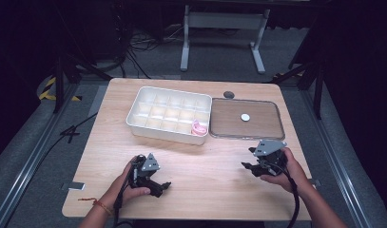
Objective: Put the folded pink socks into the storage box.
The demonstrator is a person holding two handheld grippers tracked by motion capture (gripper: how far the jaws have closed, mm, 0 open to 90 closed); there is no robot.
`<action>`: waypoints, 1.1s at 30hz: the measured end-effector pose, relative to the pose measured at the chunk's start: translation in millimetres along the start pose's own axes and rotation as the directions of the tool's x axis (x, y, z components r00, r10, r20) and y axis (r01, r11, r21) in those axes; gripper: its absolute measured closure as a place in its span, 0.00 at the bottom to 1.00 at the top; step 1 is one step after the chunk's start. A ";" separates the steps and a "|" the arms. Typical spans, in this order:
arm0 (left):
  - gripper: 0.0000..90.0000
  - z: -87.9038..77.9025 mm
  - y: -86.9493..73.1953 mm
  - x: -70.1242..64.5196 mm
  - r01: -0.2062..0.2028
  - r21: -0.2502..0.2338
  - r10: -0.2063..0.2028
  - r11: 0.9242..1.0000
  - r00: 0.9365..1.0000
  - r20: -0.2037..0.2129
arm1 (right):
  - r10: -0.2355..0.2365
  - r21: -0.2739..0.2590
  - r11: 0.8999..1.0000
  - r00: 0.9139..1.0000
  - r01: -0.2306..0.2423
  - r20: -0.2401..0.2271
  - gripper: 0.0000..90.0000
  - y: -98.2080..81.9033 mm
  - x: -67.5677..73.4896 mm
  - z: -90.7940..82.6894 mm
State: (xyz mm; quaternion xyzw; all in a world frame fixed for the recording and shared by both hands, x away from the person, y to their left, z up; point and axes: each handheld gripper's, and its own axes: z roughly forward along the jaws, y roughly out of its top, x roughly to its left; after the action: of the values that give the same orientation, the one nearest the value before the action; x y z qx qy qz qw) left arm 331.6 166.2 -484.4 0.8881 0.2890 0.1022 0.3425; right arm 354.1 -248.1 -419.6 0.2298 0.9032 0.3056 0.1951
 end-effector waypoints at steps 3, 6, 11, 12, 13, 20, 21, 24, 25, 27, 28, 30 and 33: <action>0.02 -0.5 0.2 -0.1 -0.002 0.004 0.002 1.000 1.000 -0.005 | 0.010 -0.008 1.000 1.000 -0.010 0.006 0.45 -10.9 0.5 -0.7; 0.02 -0.4 0.0 -0.2 0.000 0.003 0.000 1.000 1.000 -0.004 | 0.018 -0.009 1.000 1.000 -0.017 0.003 0.45 -15.9 0.7 -0.1; 0.02 -0.7 -0.2 -0.8 0.004 0.003 -0.003 1.000 1.000 -0.012 | 0.049 -0.020 0.999 0.999 -0.049 -0.001 0.44 -33.1 3.7 1.9; 0.02 -0.7 -0.2 -0.9 0.004 0.002 -0.003 1.000 1.000 -0.013 | 0.055 -0.020 0.998 0.998 -0.055 0.002 0.43 -36.1 4.4 2.0; 0.02 -0.7 -0.2 -0.9 0.004 0.003 -0.004 1.000 1.000 -0.013 | 0.060 -0.025 0.998 0.998 -0.060 0.003 0.42 -40.0 4.9 2.2; 0.02 -0.8 -0.3 -1.0 0.005 0.002 -0.005 1.000 1.000 -0.014 | 0.103 -0.040 0.994 0.994 -0.102 0.024 0.40 -62.2 7.6 -2.0; 0.02 -0.8 -0.3 -1.0 0.005 0.002 -0.005 1.000 1.000 -0.014 | 0.103 -0.040 0.994 0.994 -0.102 0.024 0.40 -62.2 7.6 -2.0; 0.02 -0.9 -0.4 -1.2 0.006 0.003 -0.006 1.000 1.000 -0.016 | 0.128 -0.054 0.990 0.992 -0.127 0.016 0.40 -72.7 9.9 -5.1; 0.02 -1.0 -0.5 -1.2 0.006 0.003 -0.006 1.000 1.000 -0.017 | 0.128 -0.056 0.990 0.992 -0.127 0.016 0.40 -75.8 10.9 -5.3; 0.02 -1.0 -0.5 -1.3 0.006 0.003 -0.006 1.000 1.000 -0.017 | 0.135 -0.048 0.990 0.991 -0.135 0.014 0.39 -83.3 12.8 -5.8; 0.02 -1.0 -0.5 -1.2 0.007 0.003 -0.007 1.000 1.000 -0.017 | 0.145 -0.051 0.988 0.989 -0.144 0.008 0.39 -86.0 13.5 -6.5; 0.02 -1.0 -0.4 -1.2 0.006 0.002 -0.006 1.000 1.000 -0.017 | 0.158 -0.058 0.986 0.988 -0.157 0.003 0.37 -90.1 13.6 -7.4; 0.02 -1.0 -0.5 -1.2 0.007 0.003 -0.007 1.000 1.000 -0.017 | 0.201 -0.081 0.977 0.980 -0.200 0.004 0.33 -97.7 13.5 -6.4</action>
State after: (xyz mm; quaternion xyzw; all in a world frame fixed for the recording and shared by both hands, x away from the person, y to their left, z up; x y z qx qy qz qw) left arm 330.1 166.3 -484.0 0.8867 0.2950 0.1080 0.3392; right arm 310.9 -312.9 -480.5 0.3134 0.8613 0.3581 0.1781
